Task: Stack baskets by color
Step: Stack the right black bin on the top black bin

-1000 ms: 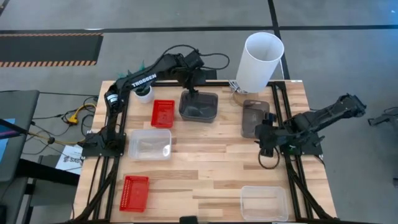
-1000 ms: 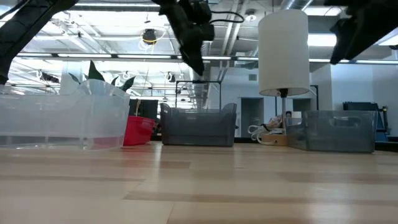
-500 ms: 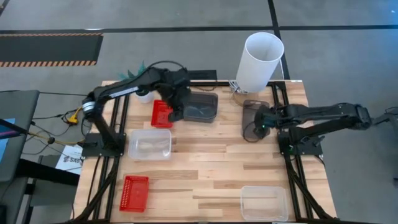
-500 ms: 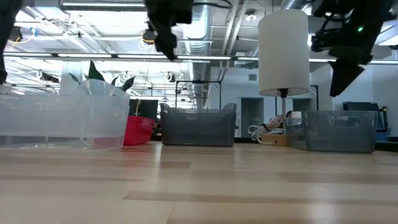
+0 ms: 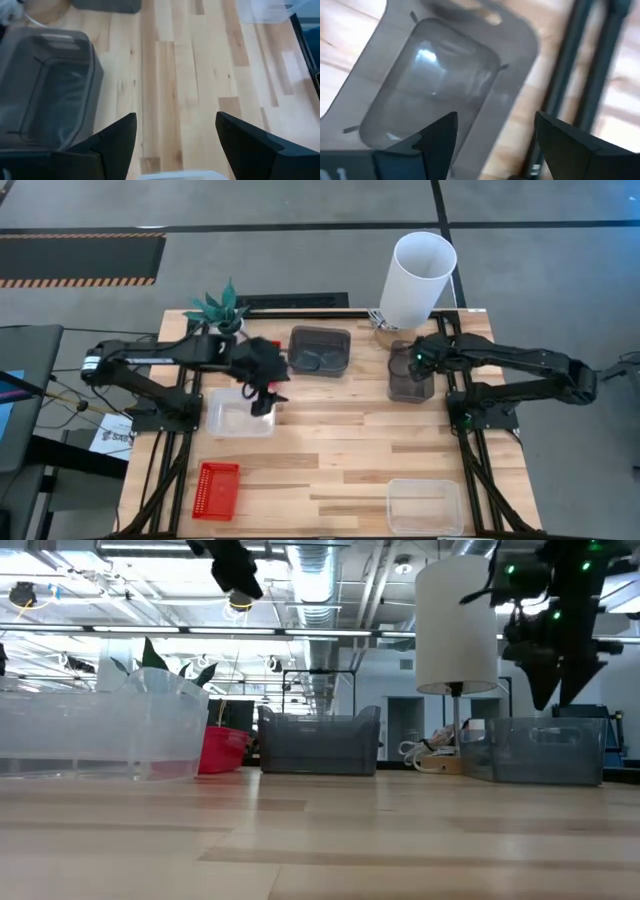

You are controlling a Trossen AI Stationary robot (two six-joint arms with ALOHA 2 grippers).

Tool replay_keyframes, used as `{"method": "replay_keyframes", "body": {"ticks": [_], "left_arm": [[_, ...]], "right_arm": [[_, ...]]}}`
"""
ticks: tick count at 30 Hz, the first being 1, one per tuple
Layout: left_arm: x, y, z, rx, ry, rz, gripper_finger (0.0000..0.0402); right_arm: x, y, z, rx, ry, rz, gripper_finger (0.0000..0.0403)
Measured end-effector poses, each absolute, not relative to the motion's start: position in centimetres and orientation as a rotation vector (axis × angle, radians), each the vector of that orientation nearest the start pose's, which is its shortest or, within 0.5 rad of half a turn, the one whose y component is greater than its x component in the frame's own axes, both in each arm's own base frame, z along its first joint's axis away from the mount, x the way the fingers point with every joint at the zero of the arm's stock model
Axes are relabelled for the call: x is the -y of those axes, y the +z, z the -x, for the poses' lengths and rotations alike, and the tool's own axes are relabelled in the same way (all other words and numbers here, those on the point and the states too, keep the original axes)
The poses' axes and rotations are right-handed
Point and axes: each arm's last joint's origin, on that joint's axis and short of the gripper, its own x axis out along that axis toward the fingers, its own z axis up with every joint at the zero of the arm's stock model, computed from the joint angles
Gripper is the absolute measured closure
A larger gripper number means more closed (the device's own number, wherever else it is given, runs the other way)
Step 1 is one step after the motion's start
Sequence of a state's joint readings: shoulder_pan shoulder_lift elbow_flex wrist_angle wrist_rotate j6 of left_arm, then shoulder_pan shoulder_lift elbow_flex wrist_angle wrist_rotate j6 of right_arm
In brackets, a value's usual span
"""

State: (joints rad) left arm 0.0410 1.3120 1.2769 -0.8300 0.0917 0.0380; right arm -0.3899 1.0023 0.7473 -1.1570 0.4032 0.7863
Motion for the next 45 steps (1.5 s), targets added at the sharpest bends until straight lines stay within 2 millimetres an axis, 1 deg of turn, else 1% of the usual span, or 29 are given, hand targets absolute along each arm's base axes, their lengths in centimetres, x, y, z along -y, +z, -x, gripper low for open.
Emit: {"method": "replay_keyframes", "body": {"ticks": [3,5,9,12,15,17,20,22,25,26,28,32,34,40,45], "left_arm": [[1.2,34.1,-25.4,-0.846,-0.070,-0.005,0.0143],[2.5,34.1,-24.7,-0.853,-0.074,-0.033,0.0143],[5.0,34.0,-23.9,-0.852,-0.055,-0.101,0.0143],[6.4,33.2,-23.5,-0.858,-0.045,-0.132,0.0143],[7.5,31.5,-23.4,-0.857,-0.018,-0.121,0.0143],[8.1,30.0,-23.4,-0.846,-0.004,-0.096,0.0143],[9.1,27.9,-23.6,-0.789,0.003,-0.046,0.0143],[9.6,26.7,-23.7,-0.729,0.004,-0.021,0.0143],[10.1,25.4,-24.0,-0.618,-0.020,0.000,0.0143],[10.1,25.2,-24.1,-0.586,-0.031,-0.001,0.0143],[10.2,24.9,-24.3,-0.537,-0.047,-0.007,0.0143],[10.1,25.0,-24.4,-0.500,-0.047,-0.040,0.0143],[9.9,25.0,-24.5,-0.498,-0.036,-0.058,0.0143],[9.7,25.0,-24.6,-0.499,-0.029,-0.070,0.0143],[9.6,25.0,-24.6,-0.491,0.006,-0.114,0.0143]], "right_arm": [[7.5,21.5,-12.7,-1.098,-1.173,-0.682,0.0117],[8.0,20.3,-12.1,-1.117,-1.192,-0.723,0.0117],[8.5,18.6,-11.3,-1.116,-1.228,-0.782,0.0117],[8.5,18.0,-11.4,-1.105,-1.184,-0.816,0.0120],[8.3,17.7,-11.4,-1.117,-1.168,-0.818,0.0137],[8.2,17.7,-11.5,-1.118,-1.158,-0.811,0.0163],[8.0,17.7,-11.7,-1.110,-1.139,-0.798,0.0223],[7.8,17.7,-12.0,-1.111,-1.113,-0.777,0.0280],[7.5,17.8,-12.6,-1.084,-1.067,-0.739,0.0370],[7.3,17.9,-12.9,-1.080,-1.040,-0.717,0.0385],[7.0,17.9,-13.2,-1.079,-0.998,-0.703,0.0386],[6.3,19.0,-14.2,-1.062,-0.924,-0.658,0.0396],[5.9,20.0,-14.8,-1.044,-0.878,-0.635,0.0396],[3.9,24.0,-16.9,-0.947,-0.717,-0.548,0.0399],[1.9,28.2,-18.4,-0.812,-0.572,-0.374,0.0400]]}}
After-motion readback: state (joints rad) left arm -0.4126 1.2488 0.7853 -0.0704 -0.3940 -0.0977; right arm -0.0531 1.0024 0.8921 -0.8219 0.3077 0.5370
